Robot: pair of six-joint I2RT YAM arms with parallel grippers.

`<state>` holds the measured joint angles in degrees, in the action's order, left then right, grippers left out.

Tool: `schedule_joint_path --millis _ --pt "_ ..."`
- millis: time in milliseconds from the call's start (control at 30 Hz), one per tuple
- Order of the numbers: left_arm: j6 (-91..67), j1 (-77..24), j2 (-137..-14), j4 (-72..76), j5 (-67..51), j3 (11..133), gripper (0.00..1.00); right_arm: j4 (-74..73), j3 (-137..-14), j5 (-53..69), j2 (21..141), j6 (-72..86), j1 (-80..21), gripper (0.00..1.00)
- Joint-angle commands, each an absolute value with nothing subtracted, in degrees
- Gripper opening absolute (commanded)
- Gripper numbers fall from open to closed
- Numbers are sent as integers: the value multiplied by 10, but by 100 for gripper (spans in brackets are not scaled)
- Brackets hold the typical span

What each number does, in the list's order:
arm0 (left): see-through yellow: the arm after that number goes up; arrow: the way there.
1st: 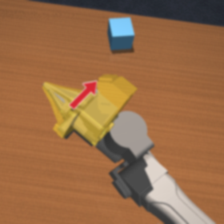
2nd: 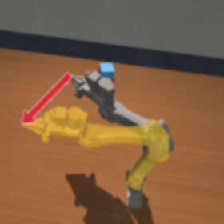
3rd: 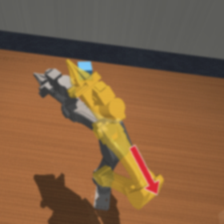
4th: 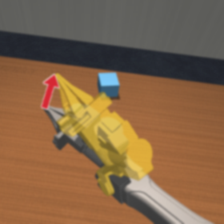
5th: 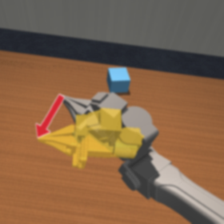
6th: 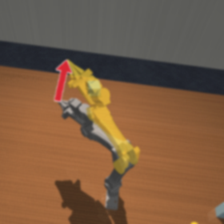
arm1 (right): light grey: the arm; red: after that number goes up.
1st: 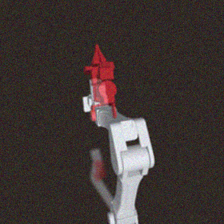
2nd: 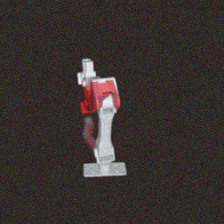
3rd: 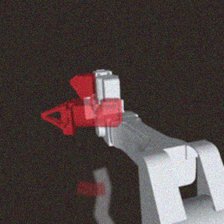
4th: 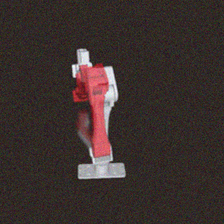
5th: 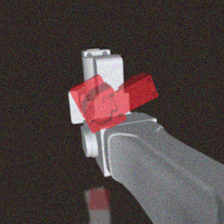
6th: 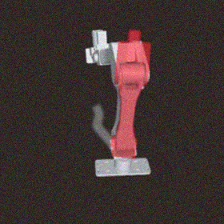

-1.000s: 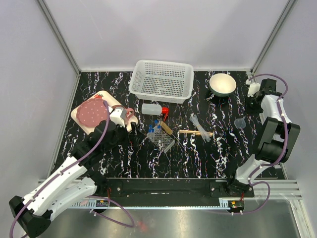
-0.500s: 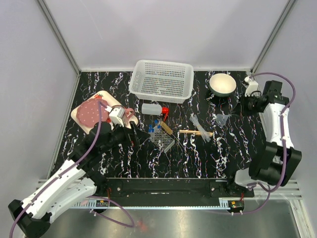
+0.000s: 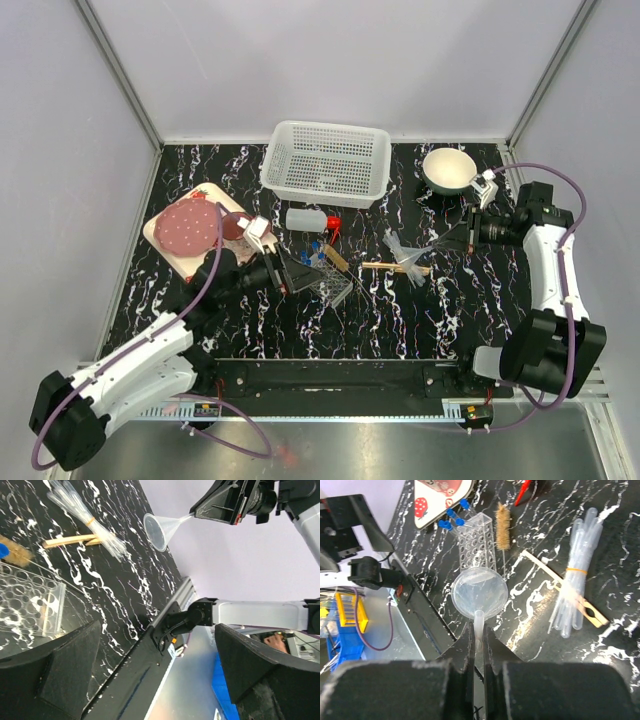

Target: Organize the chemistry lab equipment

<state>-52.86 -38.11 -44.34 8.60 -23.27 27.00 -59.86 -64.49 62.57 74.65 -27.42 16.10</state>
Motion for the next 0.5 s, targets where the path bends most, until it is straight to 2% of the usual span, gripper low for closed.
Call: schedule_joint_path --millis 0,467 --pt "-596 -386 -464 248 -265 242 99 -594 -625 687 725 -278 156 5" --pt "-591 -472 -602 331 -223 286 99 -574 -603 711 718 -275 154 5"
